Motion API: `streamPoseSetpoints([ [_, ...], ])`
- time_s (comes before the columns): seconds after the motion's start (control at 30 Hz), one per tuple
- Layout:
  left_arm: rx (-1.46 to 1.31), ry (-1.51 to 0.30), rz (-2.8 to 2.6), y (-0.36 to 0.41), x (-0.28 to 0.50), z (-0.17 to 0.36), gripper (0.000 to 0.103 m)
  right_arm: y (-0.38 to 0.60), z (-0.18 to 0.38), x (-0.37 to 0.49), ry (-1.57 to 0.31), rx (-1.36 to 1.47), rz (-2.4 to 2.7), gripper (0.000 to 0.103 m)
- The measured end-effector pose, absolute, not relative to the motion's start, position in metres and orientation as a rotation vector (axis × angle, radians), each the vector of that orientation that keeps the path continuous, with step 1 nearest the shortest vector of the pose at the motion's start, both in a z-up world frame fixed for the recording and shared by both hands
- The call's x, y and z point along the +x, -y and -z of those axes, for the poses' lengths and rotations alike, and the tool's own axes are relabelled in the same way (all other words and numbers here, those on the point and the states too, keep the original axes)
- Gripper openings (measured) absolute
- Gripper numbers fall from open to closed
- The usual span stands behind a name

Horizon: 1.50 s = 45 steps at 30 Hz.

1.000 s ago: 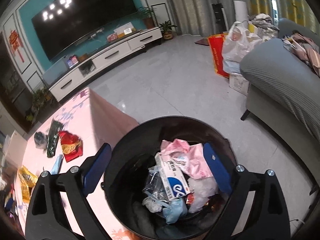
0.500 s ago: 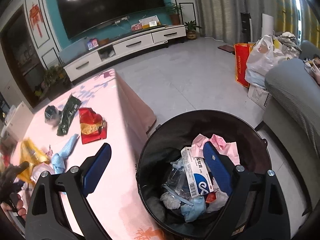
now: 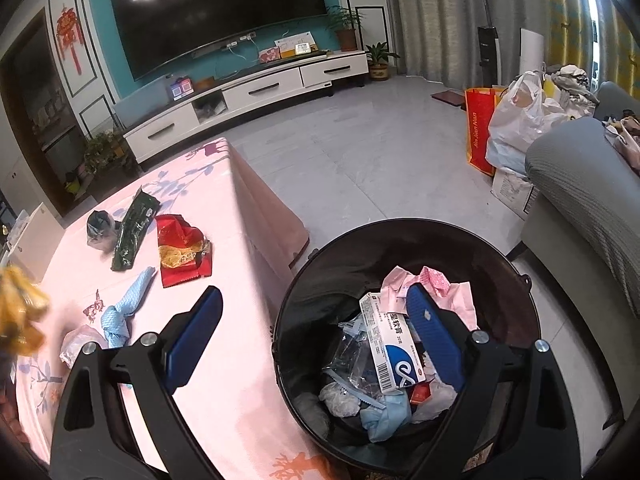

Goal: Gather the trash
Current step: 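Grasp the yellow chip bag with the left tool while the right tool grasps the red snack bag, then carry the chip bag and red snack bag with both tools over the black bin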

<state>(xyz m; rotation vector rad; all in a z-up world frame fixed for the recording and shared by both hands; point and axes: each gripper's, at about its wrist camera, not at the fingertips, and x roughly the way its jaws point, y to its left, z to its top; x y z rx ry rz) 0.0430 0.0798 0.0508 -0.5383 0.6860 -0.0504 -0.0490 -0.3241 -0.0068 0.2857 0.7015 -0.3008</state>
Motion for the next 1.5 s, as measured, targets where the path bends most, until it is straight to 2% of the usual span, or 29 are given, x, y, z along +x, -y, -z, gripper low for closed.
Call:
streamPoseSetpoints([
  [0.3, -0.549, -0.638, -0.12, -0.118, 0.009, -0.073, 0.013, 0.284, -0.004, -0.002, -0.747, 0.322, 0.145, 0.091],
  [0.53, -0.581, -0.658, -0.116, -0.136, 0.01, -0.066, 0.014, 0.232, 0.022, 0.102, -0.895, 0.166, 0.1, 0.09],
  [0.7, -0.584, -0.659, -0.114, -0.137, 0.013, -0.063, 0.014, 0.221, 0.046, 0.138, -0.968, 0.193, 0.083, 0.073],
  [0.73, -0.59, -0.664, -0.11, -0.139, 0.014, -0.061, 0.014, 0.22, 0.051, 0.14, -0.987, 0.193, 0.1, 0.066],
  [0.8, -0.599, -0.673, -0.107, -0.139, 0.016, -0.059, 0.014, 0.219, 0.056, 0.14, -1.002, 0.19, 0.125, 0.053],
  [0.83, -0.598, -0.672, -0.108, -0.139, 0.016, -0.059, 0.014, 0.217, 0.059, 0.139, -1.007, 0.181, 0.128, 0.043],
  [0.87, -0.595, -0.668, -0.11, -0.139, 0.016, -0.06, 0.014, 0.216, 0.059, 0.138, -0.994, 0.16, 0.139, 0.039],
  [1.03, -0.607, -0.658, -0.101, -0.14, 0.013, -0.062, 0.014, 0.217, 0.055, 0.123, -0.989, 0.166, 0.097, 0.032],
  [1.37, -0.588, -0.658, -0.092, -0.131, 0.012, -0.064, 0.015, 0.222, -0.013, 0.04, -0.788, 0.216, -0.026, 0.032],
  [1.5, -0.543, -0.676, -0.095, -0.116, 0.014, -0.06, 0.015, 0.216, -0.013, -0.006, -0.744, 0.266, -0.062, 0.032],
])
